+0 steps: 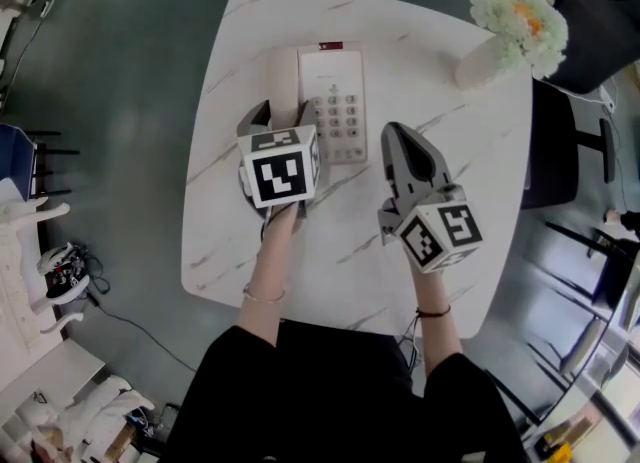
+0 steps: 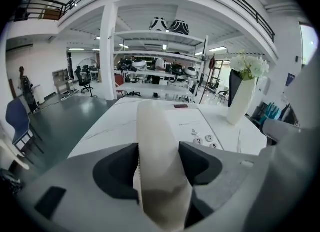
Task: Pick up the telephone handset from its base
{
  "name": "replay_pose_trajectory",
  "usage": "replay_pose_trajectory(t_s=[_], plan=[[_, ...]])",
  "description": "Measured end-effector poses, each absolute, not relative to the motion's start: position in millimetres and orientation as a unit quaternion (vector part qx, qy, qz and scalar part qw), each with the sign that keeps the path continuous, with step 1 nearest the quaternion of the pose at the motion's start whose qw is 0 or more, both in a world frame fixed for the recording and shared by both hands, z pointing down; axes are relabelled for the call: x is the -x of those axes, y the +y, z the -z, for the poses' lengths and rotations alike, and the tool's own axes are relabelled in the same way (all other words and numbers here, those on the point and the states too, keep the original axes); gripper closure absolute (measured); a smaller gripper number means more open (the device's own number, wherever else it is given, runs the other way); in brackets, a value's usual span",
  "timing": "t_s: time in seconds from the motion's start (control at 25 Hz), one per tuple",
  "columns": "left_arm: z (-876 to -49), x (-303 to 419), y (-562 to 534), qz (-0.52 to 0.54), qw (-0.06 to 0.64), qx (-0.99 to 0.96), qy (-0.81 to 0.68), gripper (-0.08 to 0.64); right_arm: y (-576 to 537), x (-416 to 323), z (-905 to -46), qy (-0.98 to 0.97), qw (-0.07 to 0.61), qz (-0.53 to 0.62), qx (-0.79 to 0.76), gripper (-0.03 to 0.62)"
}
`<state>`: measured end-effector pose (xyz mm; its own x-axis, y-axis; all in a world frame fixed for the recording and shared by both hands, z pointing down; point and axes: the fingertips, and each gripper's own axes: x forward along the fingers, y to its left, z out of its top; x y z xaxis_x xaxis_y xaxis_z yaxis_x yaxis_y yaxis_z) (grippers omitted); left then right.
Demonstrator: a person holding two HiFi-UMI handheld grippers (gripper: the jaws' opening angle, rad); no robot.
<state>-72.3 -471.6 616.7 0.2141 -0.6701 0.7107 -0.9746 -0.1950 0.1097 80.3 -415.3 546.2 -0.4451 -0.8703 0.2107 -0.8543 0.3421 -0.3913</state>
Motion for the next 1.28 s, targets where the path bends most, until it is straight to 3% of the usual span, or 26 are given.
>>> replay_pose_trajectory(t_s=[1.28], plan=[[-567.2,80.6,-456.2,-0.116,0.318,-0.755,-0.561,0.353,-405.0,-93.0,-514.7,0.817,0.025,0.201,0.54,0.601]])
